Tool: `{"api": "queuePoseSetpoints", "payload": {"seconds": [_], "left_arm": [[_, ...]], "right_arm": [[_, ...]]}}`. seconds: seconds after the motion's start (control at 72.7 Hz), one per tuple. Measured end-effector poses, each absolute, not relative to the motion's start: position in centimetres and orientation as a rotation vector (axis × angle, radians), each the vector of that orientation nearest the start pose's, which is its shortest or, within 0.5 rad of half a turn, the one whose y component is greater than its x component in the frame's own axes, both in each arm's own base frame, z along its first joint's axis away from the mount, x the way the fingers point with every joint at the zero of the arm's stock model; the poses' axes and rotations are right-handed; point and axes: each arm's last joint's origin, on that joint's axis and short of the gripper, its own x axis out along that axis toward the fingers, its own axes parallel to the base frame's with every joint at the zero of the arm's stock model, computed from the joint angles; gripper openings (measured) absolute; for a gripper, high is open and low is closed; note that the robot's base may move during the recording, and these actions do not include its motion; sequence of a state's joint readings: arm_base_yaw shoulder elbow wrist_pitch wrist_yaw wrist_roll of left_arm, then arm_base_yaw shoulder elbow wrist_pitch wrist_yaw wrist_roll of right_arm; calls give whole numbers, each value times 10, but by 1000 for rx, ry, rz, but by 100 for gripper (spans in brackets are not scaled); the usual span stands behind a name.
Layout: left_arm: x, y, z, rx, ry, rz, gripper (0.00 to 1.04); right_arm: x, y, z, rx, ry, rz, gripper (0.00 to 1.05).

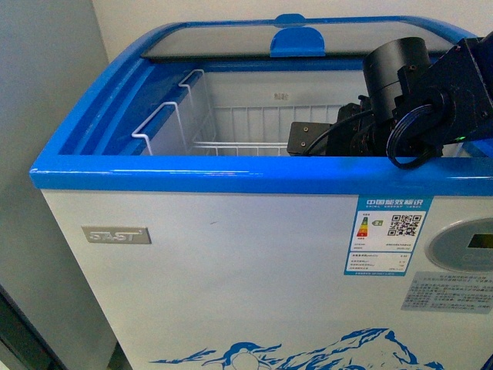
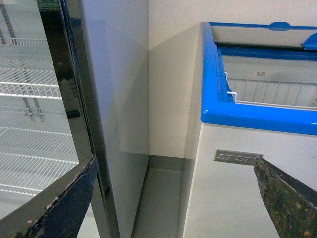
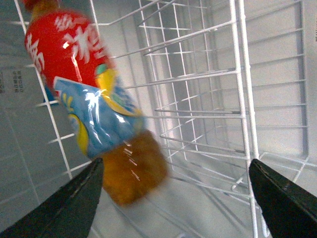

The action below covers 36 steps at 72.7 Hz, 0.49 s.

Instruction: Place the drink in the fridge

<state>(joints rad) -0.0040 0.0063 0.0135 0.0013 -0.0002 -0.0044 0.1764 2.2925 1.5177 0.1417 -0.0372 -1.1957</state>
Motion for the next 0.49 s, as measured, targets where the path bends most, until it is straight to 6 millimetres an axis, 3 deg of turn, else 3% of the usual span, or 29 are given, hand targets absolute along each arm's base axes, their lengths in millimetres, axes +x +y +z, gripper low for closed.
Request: {"api": "queuePoseSetpoints", "payload": {"seconds": [0.069,0.275,0.495], "left_arm": [[97,0,168,-4,-9,-4,97],[97,0,168,-4,-9,-4,97],[97,0,168,-4,-9,-3,97]], "right_arm": [[481,86,118,-1175,430,561,99],[472,85,133,-1128,401,541,98],[442,72,194,-1034,271,403,98]]}}
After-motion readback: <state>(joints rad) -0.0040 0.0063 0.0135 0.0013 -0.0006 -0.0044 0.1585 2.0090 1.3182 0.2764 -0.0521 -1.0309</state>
